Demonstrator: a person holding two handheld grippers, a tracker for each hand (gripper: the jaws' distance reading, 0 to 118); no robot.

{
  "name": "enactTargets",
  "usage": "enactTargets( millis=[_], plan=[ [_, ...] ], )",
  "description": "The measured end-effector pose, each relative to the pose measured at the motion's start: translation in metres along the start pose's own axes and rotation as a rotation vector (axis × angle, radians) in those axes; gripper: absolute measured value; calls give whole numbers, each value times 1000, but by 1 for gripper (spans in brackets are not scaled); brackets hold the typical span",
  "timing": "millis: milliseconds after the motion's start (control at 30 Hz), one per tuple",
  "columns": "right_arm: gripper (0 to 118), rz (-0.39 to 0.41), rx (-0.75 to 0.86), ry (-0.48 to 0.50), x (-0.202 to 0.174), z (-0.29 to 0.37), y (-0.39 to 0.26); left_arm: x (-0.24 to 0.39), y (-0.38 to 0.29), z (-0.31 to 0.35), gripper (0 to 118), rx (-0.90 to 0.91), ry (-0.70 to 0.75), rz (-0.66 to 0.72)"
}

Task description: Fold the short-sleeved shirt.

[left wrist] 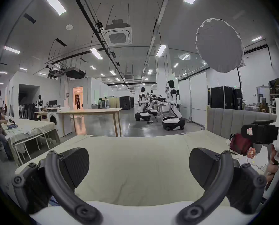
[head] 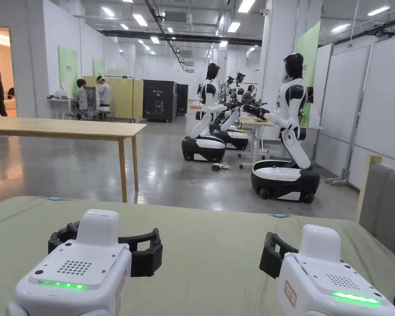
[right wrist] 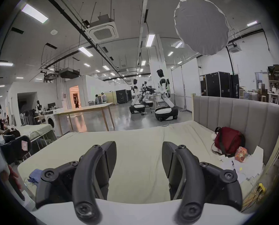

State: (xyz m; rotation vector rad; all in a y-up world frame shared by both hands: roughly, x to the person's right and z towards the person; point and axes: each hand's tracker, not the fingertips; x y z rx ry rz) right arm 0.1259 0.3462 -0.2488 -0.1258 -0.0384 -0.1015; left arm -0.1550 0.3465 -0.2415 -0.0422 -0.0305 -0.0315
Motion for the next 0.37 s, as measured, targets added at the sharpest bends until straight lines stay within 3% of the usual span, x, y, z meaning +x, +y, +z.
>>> enactTargets(
  millis=[167, 300, 367],
  plan=[
    [65, 1, -15, 4, 0, -2, 1, 1, 1, 1, 118, 4, 0, 2],
    [65, 3, -92, 114, 7, -6, 3, 1, 0, 2, 118, 6, 1, -1],
    [65, 21, -80, 99, 6, -6, 0, 0, 0, 2, 118, 5, 4, 1]
  ],
)
